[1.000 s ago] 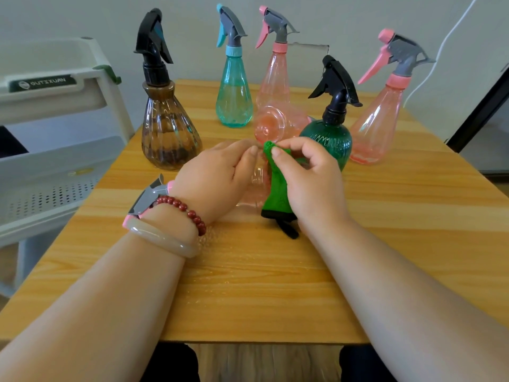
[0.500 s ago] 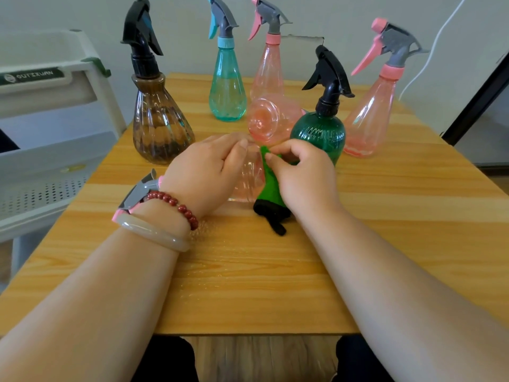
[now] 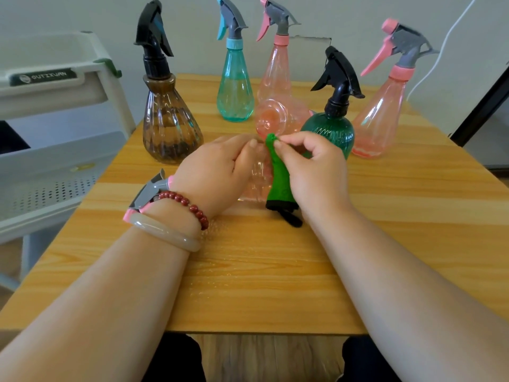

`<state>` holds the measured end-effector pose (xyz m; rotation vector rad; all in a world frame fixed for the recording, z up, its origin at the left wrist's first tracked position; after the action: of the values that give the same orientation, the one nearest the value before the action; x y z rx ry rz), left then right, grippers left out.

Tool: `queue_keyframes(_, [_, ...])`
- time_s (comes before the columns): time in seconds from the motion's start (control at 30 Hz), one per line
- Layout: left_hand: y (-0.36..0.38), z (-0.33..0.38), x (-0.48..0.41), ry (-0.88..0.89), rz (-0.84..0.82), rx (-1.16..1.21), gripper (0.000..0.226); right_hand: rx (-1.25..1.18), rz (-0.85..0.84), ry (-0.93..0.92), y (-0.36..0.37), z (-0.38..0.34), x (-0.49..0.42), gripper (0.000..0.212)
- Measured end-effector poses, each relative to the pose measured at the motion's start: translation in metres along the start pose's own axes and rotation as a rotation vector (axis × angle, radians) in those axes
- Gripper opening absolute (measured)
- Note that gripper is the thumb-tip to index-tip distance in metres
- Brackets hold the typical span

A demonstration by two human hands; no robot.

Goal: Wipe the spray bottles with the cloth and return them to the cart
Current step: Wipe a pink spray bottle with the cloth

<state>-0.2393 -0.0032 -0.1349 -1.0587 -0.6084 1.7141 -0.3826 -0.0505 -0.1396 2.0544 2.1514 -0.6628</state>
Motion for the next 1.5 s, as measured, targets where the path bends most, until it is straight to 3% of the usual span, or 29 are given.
queue_keyframes(0.13, [0.0,0.0,-0.001,-0.005,-0.002,0.0,0.038,0.171,-0.126,0.141,0.001,0.017,-0.003,0.007])
queue_keyframes(0.33, [-0.001,0.001,0.0,-0.006,-0.001,-0.004,0.038,-0.006,0.013,-0.023,-0.001,-0.001,0.0,0.007])
queue_keyframes(0.53, [-0.002,0.001,0.0,-0.018,0.001,-0.009,0.04,0.249,-0.173,0.157,0.0,0.019,-0.003,0.014])
queue_keyframes(0.7, [-0.002,0.001,0.0,-0.008,0.014,0.009,0.038,0.007,-0.047,0.09,-0.002,-0.002,-0.003,0.006])
queue_keyframes(0.9, [-0.001,0.002,0.001,-0.029,-0.01,-0.021,0.04,0.203,-0.243,0.265,-0.001,0.009,0.0,0.002])
queue_keyframes(1.1, [-0.001,0.0,0.001,-0.013,0.015,-0.012,0.039,0.002,-0.139,0.222,-0.003,-0.003,0.001,0.014])
queue_keyframes(1.33, [0.001,0.002,0.001,0.095,0.091,-0.025,0.044,0.026,-0.162,0.238,-0.003,0.001,0.013,0.018])
queue_keyframes(1.5, [0.002,0.002,0.003,0.058,0.035,-0.047,0.046,-0.123,-0.103,0.31,-0.002,0.004,0.021,0.015])
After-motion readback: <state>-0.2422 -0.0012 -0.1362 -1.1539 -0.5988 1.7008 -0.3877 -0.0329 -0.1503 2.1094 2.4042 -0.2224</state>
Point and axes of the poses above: each hand's wrist, its own x-axis away from the middle knuckle, its own y-axis out of the palm, z = x × y, the point moved 5 cm from there along -x, towards the middle knuckle, and after that the axes turned 3 degrees about -x, right-handed, at the moved point
